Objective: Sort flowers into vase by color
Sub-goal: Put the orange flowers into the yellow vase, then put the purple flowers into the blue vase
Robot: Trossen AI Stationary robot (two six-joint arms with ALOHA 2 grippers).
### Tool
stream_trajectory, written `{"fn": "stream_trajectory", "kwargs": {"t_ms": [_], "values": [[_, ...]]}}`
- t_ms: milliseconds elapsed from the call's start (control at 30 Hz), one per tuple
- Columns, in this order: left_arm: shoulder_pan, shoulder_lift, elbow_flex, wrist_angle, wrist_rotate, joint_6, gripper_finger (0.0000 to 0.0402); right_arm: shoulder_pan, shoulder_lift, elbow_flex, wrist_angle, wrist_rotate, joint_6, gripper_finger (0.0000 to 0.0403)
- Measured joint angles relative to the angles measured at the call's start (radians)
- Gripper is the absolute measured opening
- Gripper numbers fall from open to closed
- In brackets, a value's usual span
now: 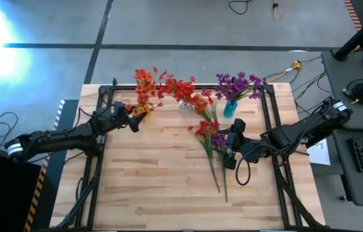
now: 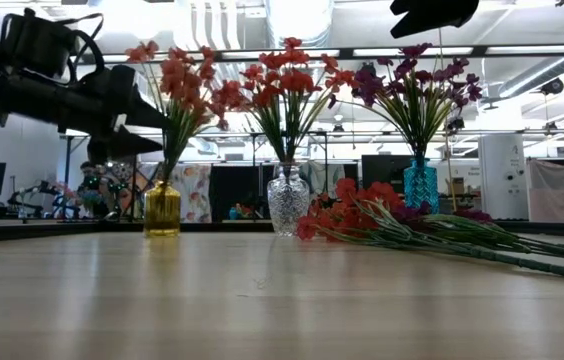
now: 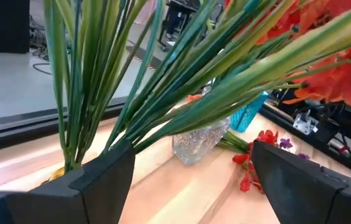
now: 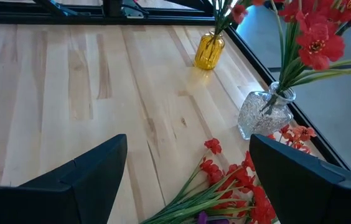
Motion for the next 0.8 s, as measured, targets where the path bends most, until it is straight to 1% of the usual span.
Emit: {"fn": "stream_trajectory", "kwargs": {"t_ms": [100, 167, 300, 433, 567, 667, 800], "values": [[0.000, -0.033, 0.000, -0.062, -0.001, -0.014, 0.0309, 0.000, 0.000, 0.000, 0.000, 0.000, 0.000, 0.0329], [0.000, -0.061, 0.007, -0.151, -0.001, -0.031, 0.0309, 0.000, 0.000, 0.000, 0.000, 0.000, 0.000, 0.0329], [0.000, -0.107, 0.099, -0.454, -0.004, -0.104, 0.0309, 0.000, 0.000, 0.000, 0.000, 0.000, -0.001, 0.0329], [-0.001, -0.116, 0.216, -0.778, -0.004, -0.183, 0.0309, 0.000, 0.000, 0.000, -0.001, 0.000, 0.000, 0.0329], [-0.016, -0.112, 0.304, -1.020, -0.004, -0.229, 0.0309, 0.000, 0.000, 0.000, -0.008, -0.002, 0.052, 0.0329], [-0.042, -0.113, 0.344, -1.136, -0.004, -0.255, 0.0309, 0.000, 0.000, 0.000, -0.017, -0.038, 0.103, 0.0329], [-0.109, -0.118, 0.361, -1.199, -0.004, -0.309, 0.0309, 0.000, 0.000, 0.000, -0.041, -0.057, 0.194, 0.0329]]}}
